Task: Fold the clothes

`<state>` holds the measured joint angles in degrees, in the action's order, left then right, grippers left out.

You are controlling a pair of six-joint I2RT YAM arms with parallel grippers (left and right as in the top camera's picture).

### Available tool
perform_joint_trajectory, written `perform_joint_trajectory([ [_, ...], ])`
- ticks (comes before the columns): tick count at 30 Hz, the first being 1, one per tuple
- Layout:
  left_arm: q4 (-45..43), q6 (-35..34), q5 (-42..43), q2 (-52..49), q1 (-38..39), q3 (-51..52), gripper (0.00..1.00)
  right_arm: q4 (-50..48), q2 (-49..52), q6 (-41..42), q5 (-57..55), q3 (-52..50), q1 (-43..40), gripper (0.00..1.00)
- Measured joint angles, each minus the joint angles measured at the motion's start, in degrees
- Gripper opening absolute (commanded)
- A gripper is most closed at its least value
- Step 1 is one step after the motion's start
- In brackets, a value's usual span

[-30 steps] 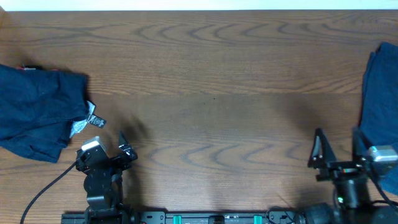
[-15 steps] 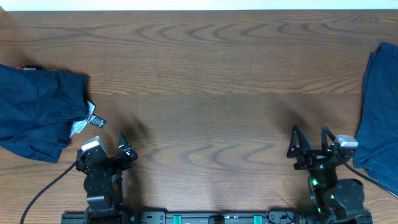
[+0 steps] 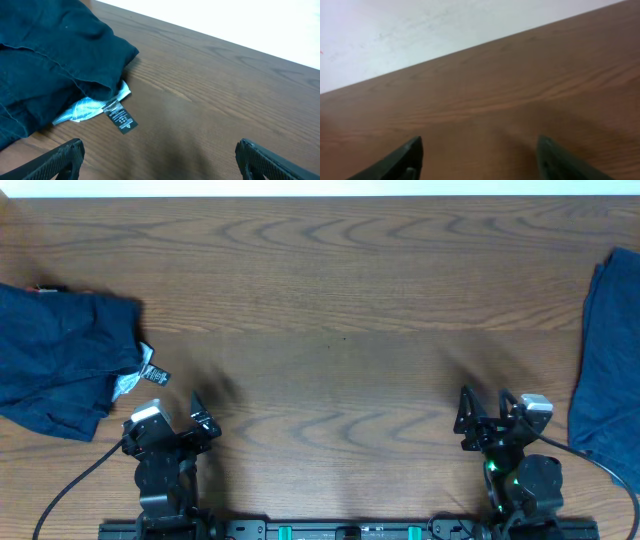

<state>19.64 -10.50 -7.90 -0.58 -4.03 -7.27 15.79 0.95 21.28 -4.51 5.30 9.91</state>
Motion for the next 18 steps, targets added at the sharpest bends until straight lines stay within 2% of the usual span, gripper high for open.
perform_joint_trajectory([
  [6, 0.0, 0.0, 0.0, 0.0, 0.0, 0.0, 0.98, -0.63, -0.02, -3.19, 0.0, -0.35, 0.0, 0.67],
  [9, 0.0, 0.0, 0.0, 0.0, 0.0, 0.0, 0.98, -0.63, -0.07, -5.79, 0.02, -0.35, 0.0, 0.75],
  [10, 0.0, 0.0, 0.0, 0.0, 0.0, 0.0, 0.98, -0.63, -0.07, -6.43, 0.04, -0.35, 0.0, 0.79],
  [12, 0.0, 0.0, 0.0, 0.0, 0.0, 0.0, 0.98, -0.63, -0.07, -7.23, 0.07, -0.35, 0.0, 0.99],
  [18, 0.0, 0.0, 0.0, 0.0, 0.0, 0.0, 0.98, -0.66, -0.09, -8.92, 0.17, -0.35, 0.0, 0.99],
])
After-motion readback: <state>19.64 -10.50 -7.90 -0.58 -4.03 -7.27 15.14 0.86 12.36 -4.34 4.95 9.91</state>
